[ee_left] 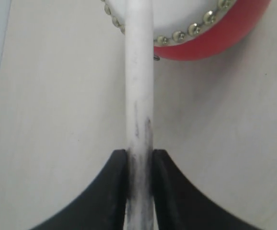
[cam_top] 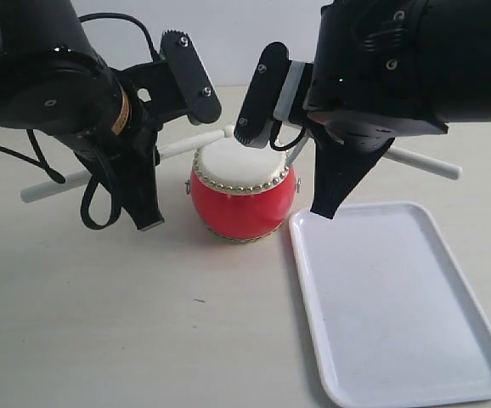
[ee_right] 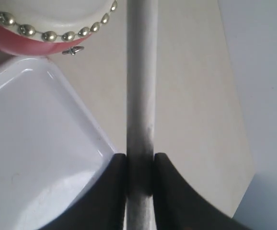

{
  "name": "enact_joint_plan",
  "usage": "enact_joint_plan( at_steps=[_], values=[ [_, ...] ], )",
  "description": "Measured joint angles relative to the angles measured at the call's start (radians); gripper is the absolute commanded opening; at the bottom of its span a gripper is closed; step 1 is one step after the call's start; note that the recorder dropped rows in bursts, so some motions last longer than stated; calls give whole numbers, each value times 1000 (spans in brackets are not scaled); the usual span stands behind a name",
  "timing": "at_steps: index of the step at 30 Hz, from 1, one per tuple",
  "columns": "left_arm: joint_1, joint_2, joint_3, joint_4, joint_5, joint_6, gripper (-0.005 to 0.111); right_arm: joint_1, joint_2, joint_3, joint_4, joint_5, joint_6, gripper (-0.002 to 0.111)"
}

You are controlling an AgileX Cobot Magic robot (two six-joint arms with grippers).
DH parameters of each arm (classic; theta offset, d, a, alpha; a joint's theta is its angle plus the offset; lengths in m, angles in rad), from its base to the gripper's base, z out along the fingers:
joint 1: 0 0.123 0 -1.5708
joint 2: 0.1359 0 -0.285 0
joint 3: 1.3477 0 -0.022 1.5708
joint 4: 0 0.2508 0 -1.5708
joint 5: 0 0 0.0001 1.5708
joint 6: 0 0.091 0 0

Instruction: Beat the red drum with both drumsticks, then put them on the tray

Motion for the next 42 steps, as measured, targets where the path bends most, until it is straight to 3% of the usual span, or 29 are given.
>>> enact_joint_plan(
  at_steps=[7, 19, 24, 34, 38, 42],
  values=[
    [0, 7, -26, 6, -8, -20, 0, 0, 0, 0, -2, 0, 30, 0],
    [0, 232, -29, 33, 150, -10, 0, 0, 0, 0, -20, -4, 46, 0],
    [-4, 175, -29, 120, 152, -92, 0, 0, 17, 0, 34, -17, -28, 0],
    [-4, -39, -29, 135, 152, -111, 0, 0, 154, 0, 75, -9, -71, 0],
    [-4, -32, -29, 135, 158, -111, 0, 0, 154, 0, 29, 4, -9, 0],
    [-4, 93, -29, 135, 122, -111, 0, 0, 81, 0, -3, 28, 66, 0]
  ],
)
